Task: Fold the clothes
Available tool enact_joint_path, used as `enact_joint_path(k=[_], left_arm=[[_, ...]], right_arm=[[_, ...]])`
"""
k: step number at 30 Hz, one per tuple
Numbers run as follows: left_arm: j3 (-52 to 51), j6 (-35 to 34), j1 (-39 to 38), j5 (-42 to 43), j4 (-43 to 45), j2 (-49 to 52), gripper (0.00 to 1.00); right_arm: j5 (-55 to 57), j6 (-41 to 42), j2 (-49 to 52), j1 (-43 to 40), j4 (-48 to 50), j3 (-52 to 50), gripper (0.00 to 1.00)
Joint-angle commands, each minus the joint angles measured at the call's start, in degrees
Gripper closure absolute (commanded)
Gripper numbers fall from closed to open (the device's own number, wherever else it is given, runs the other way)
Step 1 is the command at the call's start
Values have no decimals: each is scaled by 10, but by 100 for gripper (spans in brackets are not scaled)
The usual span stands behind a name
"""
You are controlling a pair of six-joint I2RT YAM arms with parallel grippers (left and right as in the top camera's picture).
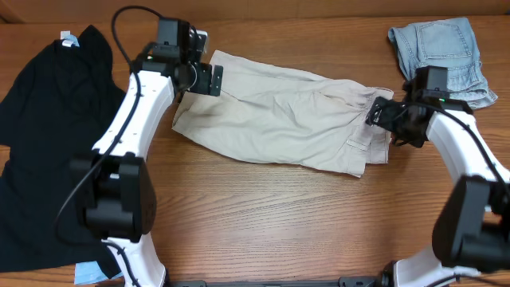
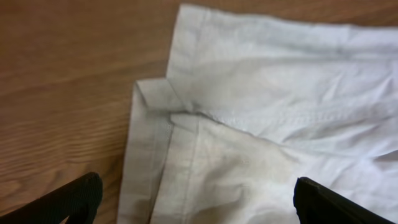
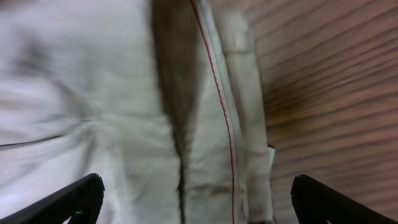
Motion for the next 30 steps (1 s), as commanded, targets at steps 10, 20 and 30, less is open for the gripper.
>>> enact_joint_path(k=[10,20,30], left_arm=[[2,15,3,69,-23,10,0],[2,15,3,125,-23,10,5],[2,15,3,133,-33,10,11]], right_arm=[[-57,-17,114,-2,29,3,0],[-261,-17,136,-2,20,3,39],[-287,-14,136,-2,20,3,96]])
